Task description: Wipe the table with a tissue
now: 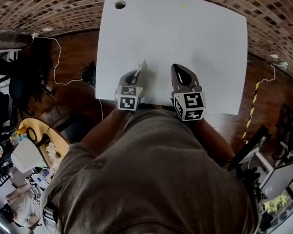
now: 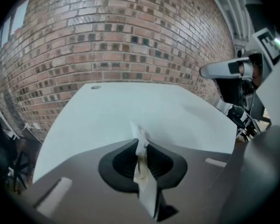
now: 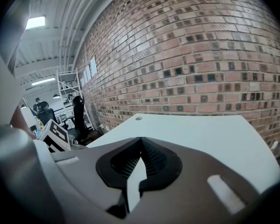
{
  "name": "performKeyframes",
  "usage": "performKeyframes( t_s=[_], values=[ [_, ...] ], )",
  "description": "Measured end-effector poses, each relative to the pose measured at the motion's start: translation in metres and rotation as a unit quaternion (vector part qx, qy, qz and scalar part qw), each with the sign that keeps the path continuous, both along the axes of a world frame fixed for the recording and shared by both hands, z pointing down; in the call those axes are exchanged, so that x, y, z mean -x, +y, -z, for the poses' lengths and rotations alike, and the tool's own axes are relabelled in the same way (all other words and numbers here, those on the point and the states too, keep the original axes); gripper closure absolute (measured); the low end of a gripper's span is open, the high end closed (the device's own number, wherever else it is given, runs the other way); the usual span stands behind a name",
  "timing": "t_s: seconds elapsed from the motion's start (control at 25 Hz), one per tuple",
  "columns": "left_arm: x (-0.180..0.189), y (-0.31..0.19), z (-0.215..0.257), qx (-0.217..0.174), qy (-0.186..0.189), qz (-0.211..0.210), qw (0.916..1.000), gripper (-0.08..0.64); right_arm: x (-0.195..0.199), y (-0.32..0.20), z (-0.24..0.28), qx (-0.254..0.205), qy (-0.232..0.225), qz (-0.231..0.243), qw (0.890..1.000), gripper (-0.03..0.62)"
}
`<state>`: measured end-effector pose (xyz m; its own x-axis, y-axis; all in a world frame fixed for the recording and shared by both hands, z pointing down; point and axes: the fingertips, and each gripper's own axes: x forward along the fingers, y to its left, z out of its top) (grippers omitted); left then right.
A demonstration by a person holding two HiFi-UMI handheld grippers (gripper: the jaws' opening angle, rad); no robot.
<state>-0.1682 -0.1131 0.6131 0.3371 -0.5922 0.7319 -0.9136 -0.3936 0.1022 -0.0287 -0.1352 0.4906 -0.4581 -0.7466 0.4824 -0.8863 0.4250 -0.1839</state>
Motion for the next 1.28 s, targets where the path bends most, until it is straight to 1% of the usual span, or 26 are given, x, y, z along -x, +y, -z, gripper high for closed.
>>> performKeyframes(
  t_s=[0.08, 0.24, 0.4, 0.48, 0.76, 1.04, 1.16, 1.28],
  values=[
    [0.008, -0.015, 0.023, -0.037, 0.018, 0.022, 0.9989, 0.534, 0.003, -0.007, 0.007, -0.014, -0.002, 0.004, 1.0, 0.578],
    [0.022, -0.03, 0.074, -0.104, 0.045, 0.052, 0.9922, 0.534, 0.007, -0.007, 0.021, -0.031, -0.004, 0.006, 1.0, 0.578],
    [0.03, -0.038, 0.117, -0.157, 0.068, 0.066, 0.9831, 0.535, 0.011, -0.003, 0.034, -0.05, -0.006, 0.002, 0.999, 0.578],
    [0.033, -0.036, 0.131, -0.171, 0.078, 0.069, 0.9797, 0.535, 0.013, 0.0, 0.039, -0.057, -0.008, 0.0, 0.998, 0.578],
    [0.021, -0.023, 0.145, -0.174, 0.106, 0.061, 0.9771, 0.535, 0.008, 0.016, 0.046, -0.065, -0.006, -0.017, 0.998, 0.578],
    [0.0, -0.004, 0.146, -0.171, 0.133, 0.029, 0.9758, 0.535, -0.002, 0.046, 0.048, -0.06, 0.011, -0.049, 0.997, 0.578],
    [-0.013, 0.007, 0.145, -0.169, 0.138, 0.015, 0.9757, 0.534, -0.012, 0.063, 0.049, -0.06, 0.015, -0.06, 0.996, 0.578],
    [-0.027, 0.02, 0.148, -0.175, 0.141, 0.014, 0.9744, 0.535, -0.022, 0.08, 0.049, -0.065, 0.014, -0.061, 0.996, 0.578]
  ],
)
